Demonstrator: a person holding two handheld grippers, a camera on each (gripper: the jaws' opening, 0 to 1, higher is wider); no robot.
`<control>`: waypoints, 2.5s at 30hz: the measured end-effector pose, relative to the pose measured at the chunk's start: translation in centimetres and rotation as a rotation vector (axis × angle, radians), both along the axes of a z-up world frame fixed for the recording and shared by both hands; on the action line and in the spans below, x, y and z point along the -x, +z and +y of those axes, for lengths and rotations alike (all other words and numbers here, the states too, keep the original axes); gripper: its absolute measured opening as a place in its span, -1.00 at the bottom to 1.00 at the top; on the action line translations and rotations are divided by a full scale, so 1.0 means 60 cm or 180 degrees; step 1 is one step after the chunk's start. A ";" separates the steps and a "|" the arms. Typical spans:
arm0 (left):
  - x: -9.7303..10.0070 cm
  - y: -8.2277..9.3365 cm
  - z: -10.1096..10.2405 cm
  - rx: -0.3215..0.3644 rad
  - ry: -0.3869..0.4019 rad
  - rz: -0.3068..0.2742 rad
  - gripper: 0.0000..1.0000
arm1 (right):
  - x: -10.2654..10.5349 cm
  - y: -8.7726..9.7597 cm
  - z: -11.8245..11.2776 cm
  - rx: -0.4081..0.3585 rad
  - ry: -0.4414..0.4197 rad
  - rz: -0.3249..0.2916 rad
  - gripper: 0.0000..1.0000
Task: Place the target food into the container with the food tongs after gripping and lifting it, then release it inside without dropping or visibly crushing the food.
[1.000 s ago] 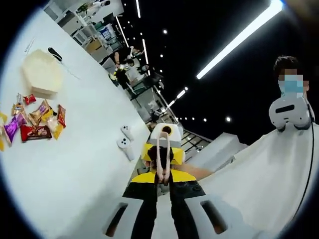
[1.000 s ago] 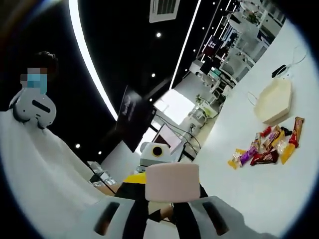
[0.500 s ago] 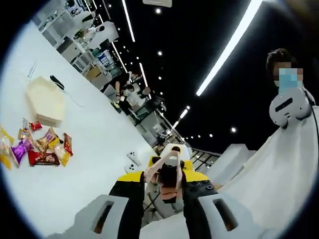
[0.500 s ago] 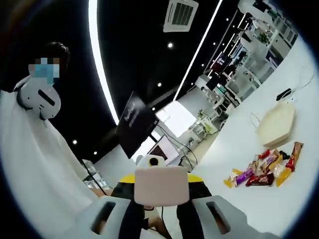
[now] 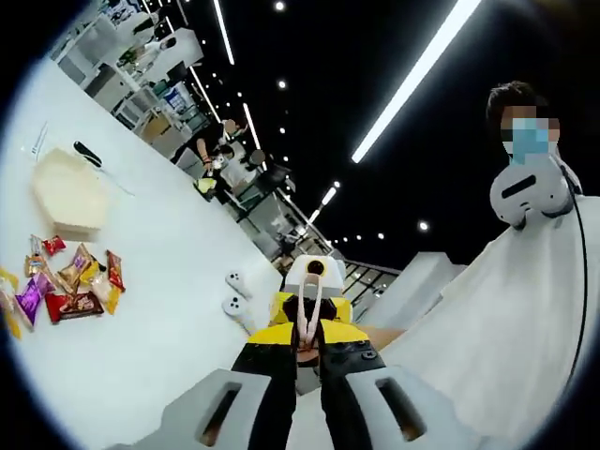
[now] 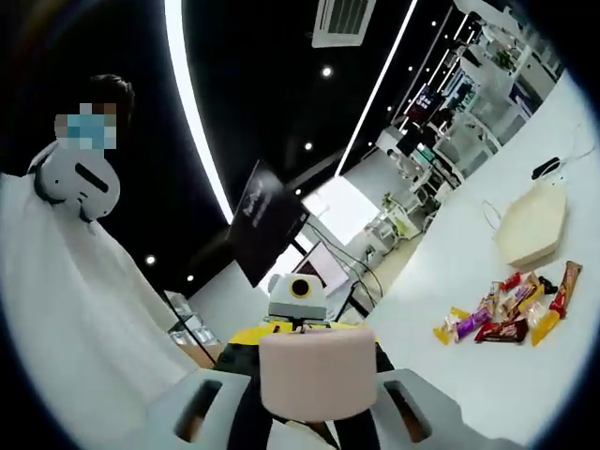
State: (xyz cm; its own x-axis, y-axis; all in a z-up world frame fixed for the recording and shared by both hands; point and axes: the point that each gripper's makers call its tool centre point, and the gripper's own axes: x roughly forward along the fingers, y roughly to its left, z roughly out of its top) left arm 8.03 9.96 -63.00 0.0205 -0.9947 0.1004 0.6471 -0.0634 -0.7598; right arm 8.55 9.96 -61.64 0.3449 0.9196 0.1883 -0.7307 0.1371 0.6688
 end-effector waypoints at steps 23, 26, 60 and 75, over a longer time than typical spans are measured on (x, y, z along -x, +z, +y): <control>-0.020 0.034 -0.011 0.0221 0.0101 -0.0142 -0.93 | -0.023 0.024 -0.012 -0.0048 -0.0064 0.0073 -0.52; -0.019 0.037 -0.008 0.0274 0.0156 -0.0145 -0.94 | -0.024 0.027 -0.011 -0.0077 -0.0080 0.0086 -0.51; -0.007 0.020 -0.022 0.0293 0.0223 0.0384 -0.52 | -0.026 0.026 -0.005 0.0026 0.0072 0.0318 -0.53; 0.020 0.026 0.000 0.0202 0.0210 0.0088 -0.84 | 0.007 0.033 0.015 0.0215 0.0257 0.0137 -0.63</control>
State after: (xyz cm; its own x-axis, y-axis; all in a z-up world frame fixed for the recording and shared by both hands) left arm 6.84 9.98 -61.43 0.0894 -0.9828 0.1616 0.6302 -0.0698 -0.7732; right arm 8.13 10.83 -59.69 0.2755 0.9548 0.1115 -0.7120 0.1247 0.6910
